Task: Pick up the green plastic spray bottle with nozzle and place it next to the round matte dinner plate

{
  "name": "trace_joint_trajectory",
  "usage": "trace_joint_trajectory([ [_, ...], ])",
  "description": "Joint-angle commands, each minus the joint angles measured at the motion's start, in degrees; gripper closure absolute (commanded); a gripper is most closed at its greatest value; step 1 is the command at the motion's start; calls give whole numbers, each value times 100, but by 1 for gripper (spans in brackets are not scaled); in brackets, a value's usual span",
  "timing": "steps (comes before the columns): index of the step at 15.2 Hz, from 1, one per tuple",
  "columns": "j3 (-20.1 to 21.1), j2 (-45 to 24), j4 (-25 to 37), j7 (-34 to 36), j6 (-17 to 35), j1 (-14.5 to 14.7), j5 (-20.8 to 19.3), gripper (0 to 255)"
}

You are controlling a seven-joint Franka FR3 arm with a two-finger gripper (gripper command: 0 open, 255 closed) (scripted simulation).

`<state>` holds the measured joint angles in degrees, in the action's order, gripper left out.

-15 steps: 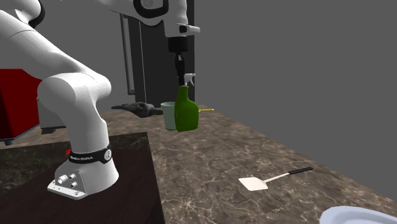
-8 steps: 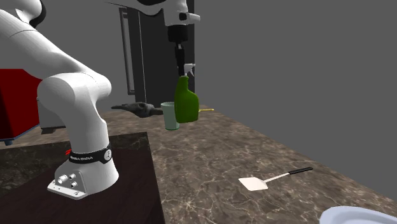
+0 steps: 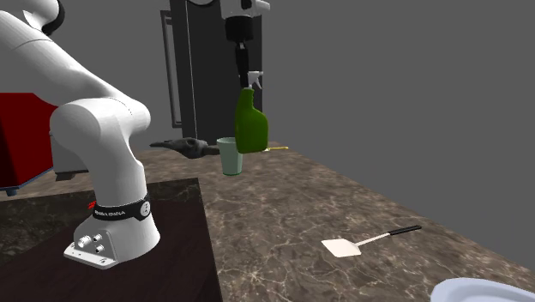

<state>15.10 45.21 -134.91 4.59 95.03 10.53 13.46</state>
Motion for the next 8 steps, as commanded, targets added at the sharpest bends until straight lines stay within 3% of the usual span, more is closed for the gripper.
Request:
trace_joint_trajectory([
  [1, -29, -31, 179, 7, -150, -13, -27, 255],
  [8, -92, -203, 830, 57, -628, -51, -99, 255],
])
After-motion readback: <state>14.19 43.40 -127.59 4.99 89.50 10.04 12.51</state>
